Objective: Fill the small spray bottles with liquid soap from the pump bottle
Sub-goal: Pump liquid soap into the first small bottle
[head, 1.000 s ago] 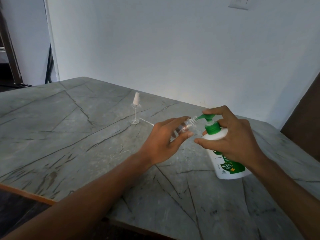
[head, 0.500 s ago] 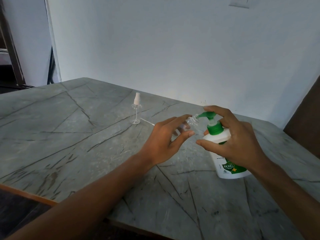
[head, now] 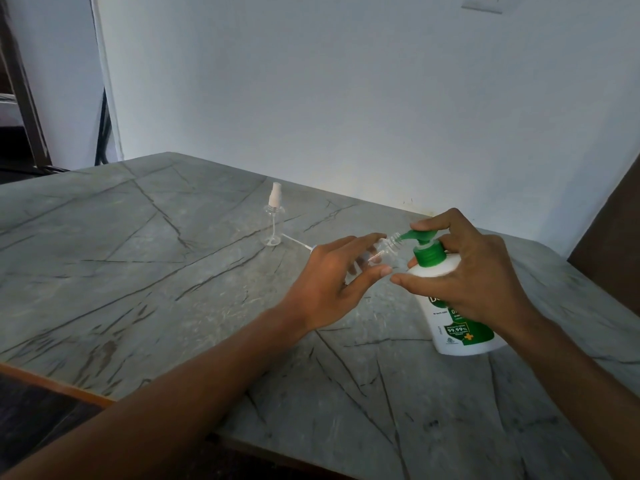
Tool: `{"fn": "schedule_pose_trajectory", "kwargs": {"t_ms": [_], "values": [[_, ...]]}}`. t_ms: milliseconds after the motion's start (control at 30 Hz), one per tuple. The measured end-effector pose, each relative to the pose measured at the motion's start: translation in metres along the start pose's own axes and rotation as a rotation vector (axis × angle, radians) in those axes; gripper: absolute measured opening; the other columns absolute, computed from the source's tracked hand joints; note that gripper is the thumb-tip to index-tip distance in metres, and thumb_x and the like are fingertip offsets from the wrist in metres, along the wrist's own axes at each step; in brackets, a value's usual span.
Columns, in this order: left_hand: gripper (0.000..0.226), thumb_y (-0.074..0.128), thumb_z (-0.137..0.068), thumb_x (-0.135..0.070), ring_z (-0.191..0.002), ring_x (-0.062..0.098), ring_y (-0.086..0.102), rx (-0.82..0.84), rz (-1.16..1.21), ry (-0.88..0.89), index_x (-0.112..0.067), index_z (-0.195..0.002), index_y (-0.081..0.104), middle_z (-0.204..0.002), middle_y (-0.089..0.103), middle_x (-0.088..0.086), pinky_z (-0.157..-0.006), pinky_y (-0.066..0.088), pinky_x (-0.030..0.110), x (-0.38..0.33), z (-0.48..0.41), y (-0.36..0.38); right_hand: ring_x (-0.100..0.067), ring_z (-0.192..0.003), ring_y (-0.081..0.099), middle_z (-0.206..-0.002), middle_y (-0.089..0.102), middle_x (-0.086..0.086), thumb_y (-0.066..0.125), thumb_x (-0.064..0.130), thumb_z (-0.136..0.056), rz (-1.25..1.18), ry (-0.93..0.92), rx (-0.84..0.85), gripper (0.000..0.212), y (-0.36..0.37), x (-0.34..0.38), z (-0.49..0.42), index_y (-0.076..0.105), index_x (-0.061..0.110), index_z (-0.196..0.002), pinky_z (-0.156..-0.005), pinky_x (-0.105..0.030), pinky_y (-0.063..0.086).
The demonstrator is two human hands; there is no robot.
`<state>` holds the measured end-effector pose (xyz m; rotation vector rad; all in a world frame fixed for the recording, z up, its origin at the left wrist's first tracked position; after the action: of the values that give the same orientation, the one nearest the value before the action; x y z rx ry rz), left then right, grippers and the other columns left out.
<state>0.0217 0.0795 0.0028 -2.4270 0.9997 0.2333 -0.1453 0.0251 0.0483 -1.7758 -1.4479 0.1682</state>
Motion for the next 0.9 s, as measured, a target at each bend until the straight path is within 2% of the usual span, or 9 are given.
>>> {"fn": "schedule_pose_trajectory", "kwargs": {"t_ms": [133,233,333,400,533,700,900], "values": [[0.042,0.064,-0.091,-0.031,-0.075,0.004,0.059,-0.005,0.007,0.003,-0.005,-0.123,0.062,-0.091,0.069,0.0,-0.066,0.05,0.015,0.0,0.0,0.0,0.004,-0.086,0.066,-0.091,0.068,0.023,0.086,0.047,-0.058,-0.002,-0.008,0.007,0.06,0.0,-0.001,0.0,0.049,0.048,-0.106,-0.071,-0.004,0.048],[0.043,0.067,-0.089,-0.032,-0.075,0.003,0.06,-0.046,0.007,-0.008,-0.006,-0.123,0.062,-0.09,0.069,-0.003,-0.067,0.051,0.015,0.0,-0.001,-0.004,0.001,-0.081,0.067,-0.087,0.071,0.018,0.088,0.04,-0.063,0.03,-0.051,0.02,0.07,0.0,0.0,0.003,0.048,0.044,-0.12,-0.071,-0.008,0.049],[0.043,0.068,-0.088,-0.035,-0.079,0.003,0.063,-0.08,0.042,-0.04,-0.01,-0.123,0.063,-0.09,0.066,-0.01,-0.069,0.055,0.02,0.0,-0.002,-0.007,0.0,-0.082,0.067,-0.091,0.071,0.018,0.085,0.042,-0.068,0.057,-0.071,0.029,0.077,0.001,0.0,0.006,0.044,0.041,-0.133,-0.074,-0.01,0.05],[0.044,0.068,-0.087,-0.036,-0.081,0.0,0.063,-0.096,0.068,-0.053,-0.011,-0.123,0.064,-0.09,0.064,-0.013,-0.07,0.056,0.018,0.0,-0.003,-0.009,0.0,-0.083,0.067,-0.094,0.07,0.019,0.084,0.043,-0.069,0.07,-0.073,0.027,0.077,0.001,-0.002,0.006,0.043,0.04,-0.135,-0.075,-0.011,0.051],[0.046,0.069,-0.085,-0.037,-0.082,-0.002,0.064,-0.116,0.056,-0.041,-0.011,-0.122,0.064,-0.093,0.07,-0.005,-0.071,0.054,0.014,-0.003,-0.003,-0.01,-0.002,-0.081,0.067,-0.093,0.07,0.018,0.085,0.042,-0.069,0.057,-0.079,0.006,0.074,0.0,-0.003,0.007,0.046,0.038,-0.132,-0.074,-0.015,0.053],[0.047,0.071,-0.084,-0.036,-0.083,0.004,0.067,-0.116,0.081,-0.061,-0.01,-0.123,0.064,-0.096,0.072,-0.002,-0.069,0.059,0.026,-0.002,-0.004,-0.011,0.0,-0.082,0.067,-0.088,0.071,0.018,0.089,0.038,-0.062,0.02,-0.063,-0.025,0.072,-0.001,-0.001,0.005,0.047,0.047,-0.12,-0.071,-0.007,0.049],[0.043,0.076,-0.082,-0.026,-0.078,0.008,0.068,-0.095,0.104,-0.064,-0.009,-0.121,0.066,-0.092,0.073,0.001,-0.065,0.058,0.026,-0.003,-0.001,-0.007,0.001,-0.083,0.067,-0.09,0.069,0.016,0.081,0.054,-0.057,0.031,-0.018,-0.023,0.058,-0.001,-0.004,0.003,0.047,0.05,-0.105,-0.071,-0.002,0.046]]}}
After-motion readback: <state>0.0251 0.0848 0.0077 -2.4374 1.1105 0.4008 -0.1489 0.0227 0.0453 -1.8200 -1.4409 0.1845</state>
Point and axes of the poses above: each hand's wrist, its own z-axis away from the middle knuckle, its own y-axis out of the palm, x = y × z, the point moved 5 cm from there along -z, towards the middle knuckle
